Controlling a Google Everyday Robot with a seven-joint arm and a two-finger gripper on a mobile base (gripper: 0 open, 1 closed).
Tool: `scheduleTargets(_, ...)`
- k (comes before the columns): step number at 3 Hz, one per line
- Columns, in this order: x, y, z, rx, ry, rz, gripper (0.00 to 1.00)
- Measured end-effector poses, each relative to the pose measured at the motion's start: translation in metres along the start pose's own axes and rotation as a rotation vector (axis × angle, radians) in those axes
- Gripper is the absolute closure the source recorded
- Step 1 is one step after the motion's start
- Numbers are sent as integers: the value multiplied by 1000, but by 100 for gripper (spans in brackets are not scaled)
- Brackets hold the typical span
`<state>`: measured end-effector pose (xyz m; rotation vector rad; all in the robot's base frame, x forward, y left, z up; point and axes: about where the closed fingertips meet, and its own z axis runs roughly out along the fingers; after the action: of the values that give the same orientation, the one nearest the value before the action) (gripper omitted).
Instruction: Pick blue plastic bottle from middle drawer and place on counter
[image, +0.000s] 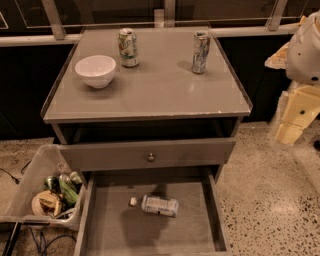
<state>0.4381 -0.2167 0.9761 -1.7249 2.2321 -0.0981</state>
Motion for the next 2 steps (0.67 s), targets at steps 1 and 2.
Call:
scheduleTargets(1, 0, 0, 0, 0, 0, 0, 0)
scheduleTargets(2, -2, 2, 13, -24, -25, -3, 0)
